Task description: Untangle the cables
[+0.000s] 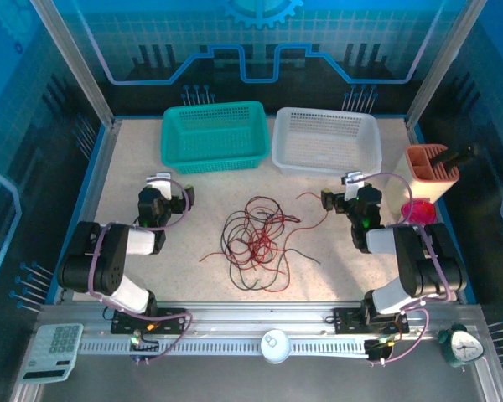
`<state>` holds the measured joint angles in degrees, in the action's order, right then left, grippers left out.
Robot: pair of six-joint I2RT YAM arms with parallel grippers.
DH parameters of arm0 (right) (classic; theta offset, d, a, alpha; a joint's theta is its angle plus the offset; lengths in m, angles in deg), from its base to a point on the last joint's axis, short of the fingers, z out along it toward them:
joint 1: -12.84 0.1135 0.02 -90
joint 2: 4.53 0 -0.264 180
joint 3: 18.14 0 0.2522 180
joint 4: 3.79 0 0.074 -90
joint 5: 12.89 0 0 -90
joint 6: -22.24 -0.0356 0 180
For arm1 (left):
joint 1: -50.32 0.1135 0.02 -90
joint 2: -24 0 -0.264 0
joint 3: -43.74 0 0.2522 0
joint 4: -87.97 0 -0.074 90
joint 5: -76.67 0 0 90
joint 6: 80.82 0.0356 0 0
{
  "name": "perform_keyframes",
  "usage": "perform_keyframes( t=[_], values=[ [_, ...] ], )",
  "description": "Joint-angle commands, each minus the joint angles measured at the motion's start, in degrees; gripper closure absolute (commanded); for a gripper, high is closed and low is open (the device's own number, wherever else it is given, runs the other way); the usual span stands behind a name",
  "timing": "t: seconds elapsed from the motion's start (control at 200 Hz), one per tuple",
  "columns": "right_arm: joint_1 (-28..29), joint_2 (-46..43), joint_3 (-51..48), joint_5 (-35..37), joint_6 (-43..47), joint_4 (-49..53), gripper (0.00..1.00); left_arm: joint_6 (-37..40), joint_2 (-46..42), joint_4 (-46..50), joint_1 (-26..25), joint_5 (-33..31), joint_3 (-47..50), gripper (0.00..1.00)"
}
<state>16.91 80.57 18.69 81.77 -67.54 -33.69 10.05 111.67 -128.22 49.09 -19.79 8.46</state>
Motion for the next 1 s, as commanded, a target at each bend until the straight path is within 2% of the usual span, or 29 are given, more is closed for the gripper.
perform_keyframes(
  t=[0.0, 0.135, 0.245, 0.335, 0.4, 0.45, 0.565, 0.65, 0.745, 0.835, 0.93, 0.995],
  values=[
    [-0.1, -8.1, 5.8, 2.1, -0.3, 12.4, 0.0, -2.1, -5.6, 5.2, 0.6, -3.0, -1.9, 0.01],
    [-0.2, -15.3, 9.4, 1.9, -2.6, 20.6, 0.0, -3.0, -11.7, 14.7, 0.1, -6.9, -5.0, 0.01],
    [-0.4, -18.9, 14.3, 2.4, -10.0, 30.6, 0.0, -5.9, -17.5, 22.0, -0.2, -5.3, -9.1, 0.01],
    [-1.2, -20.0, 19.6, -3.0, -17.3, 39.4, 0.0, -9.7, -21.5, 31.7, -1.1, -5.4, -14.1, 0.01],
    [-2.9, -21.0, 20.7, -11.6, -23.1, 39.9, 0.0, -12.4, -23.8, 37.7, -2.0, -4.8, -17.4, 0.01],
    [-3.7, -22.2, 20.1, -15.0, -27.0, 38.4, 0.0, -13.9, -25.4, 42.1, -3.0, -3.8, -19.8, 0.01],
    [-3.8, -24.7, 19.7, -14.7, -33.4, 38.9, 0.0, -17.1, -28.1, 53.2, -5.9, -1.5, -25.3, 0.01],
    [-3.9, -26.0, 20.8, -13.0, -37.8, 44.4, 0.0, -17.4, -30.2, 58.2, -9.3, -1.4, -27.3, 0.01],
    [-5.2, -25.2, 22.3, -19.9, -38.7, 46.8, 0.0, -17.7, -32.5, 61.5, -13.4, -1.3, -27.9, 0.01],
    [-5.1, -24.3, 23.3, -24.9, -38.9, 49.3, 0.04, -19.6, -33.4, 65.4, -16.3, -0.9, -28.6, 0.01],
    [-3.8, -24.5, 23.5, -27.0, -38.7, 52.5, 0.04, -21.9, -33.4, 69.7, -19.2, -1.0, -28.9, 0.01],
    [-1.6, -25.0, 23.7, -25.5, -38.0, 56.1, 0.02, -23.3, -33.2, 72.2, -21.1, -1.3, -28.5, 0.01]
  ],
)
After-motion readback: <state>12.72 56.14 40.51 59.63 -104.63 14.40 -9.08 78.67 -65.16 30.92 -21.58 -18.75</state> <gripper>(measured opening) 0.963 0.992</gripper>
